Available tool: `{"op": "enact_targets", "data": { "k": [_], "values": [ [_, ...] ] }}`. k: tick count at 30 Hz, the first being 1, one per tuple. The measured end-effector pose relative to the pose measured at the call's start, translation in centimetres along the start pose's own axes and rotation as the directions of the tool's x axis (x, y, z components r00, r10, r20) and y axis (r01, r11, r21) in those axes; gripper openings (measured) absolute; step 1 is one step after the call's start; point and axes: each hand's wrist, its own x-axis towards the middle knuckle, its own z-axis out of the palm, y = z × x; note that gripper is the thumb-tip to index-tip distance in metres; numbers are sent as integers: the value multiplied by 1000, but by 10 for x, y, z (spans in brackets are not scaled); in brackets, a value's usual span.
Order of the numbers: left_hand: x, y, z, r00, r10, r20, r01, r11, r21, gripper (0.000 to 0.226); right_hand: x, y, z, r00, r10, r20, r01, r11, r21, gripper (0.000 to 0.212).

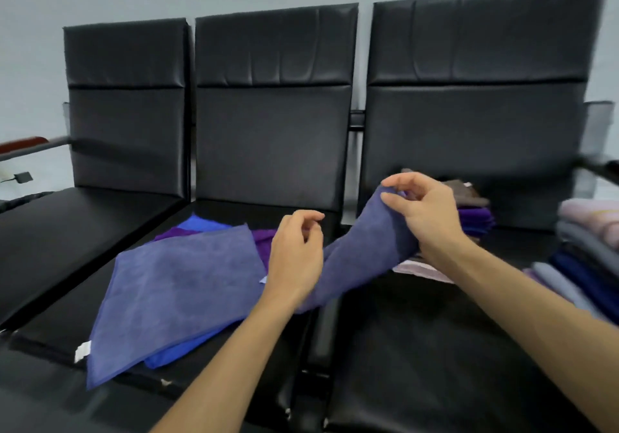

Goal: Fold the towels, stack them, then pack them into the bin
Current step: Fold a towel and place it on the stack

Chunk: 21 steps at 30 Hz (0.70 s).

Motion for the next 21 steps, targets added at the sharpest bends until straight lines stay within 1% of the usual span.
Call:
{"op": "enact_targets", "data": {
  "k": [3,5,7,9,11,12,13,14,17,18,19,21],
  "values": [
    [-7,8,35,978,71,195,-79,996,33,28,-21,2,-75,977,-91,195,116,985,-124,32],
    [-13,9,54,935,116,337,-137,990,41,41,-35,10,-113,944,-41,327,115,970,-213,35],
    [-18,9,70,857,158,490,-211,976,54,59,-48,23,-142,913,43,406,73,962,-264,35],
    [-23,8,88,755,204,623,-288,957,37,76,-58,35,-165,899,102,426,23,960,-278,34],
    [-27,10,104,660,231,715,-376,926,48,86,-63,38,-174,877,116,465,11,965,-262,34],
    [-27,13,112,616,242,749,-427,902,60,87,-62,37,-174,868,116,483,11,968,-251,34],
    [-31,14,121,577,264,773,-477,877,57,84,-64,37,-173,856,119,503,8,970,-244,34],
    [-33,17,129,555,292,779,-512,858,43,78,-65,36,-172,852,116,510,13,970,-243,34],
    [-36,22,145,533,347,771,-572,820,27,46,-64,34,-174,851,125,511,8,968,-249,30],
    [-37,22,149,540,356,763,-579,815,29,35,-65,34,-177,852,137,506,3,964,-265,29],
    [-38,22,151,560,353,750,-564,825,33,26,-65,33,-179,858,141,494,9,957,-289,28],
    [-39,24,151,624,320,713,-475,879,22,17,-65,30,-183,884,133,447,46,929,-366,26]
  ]
}}
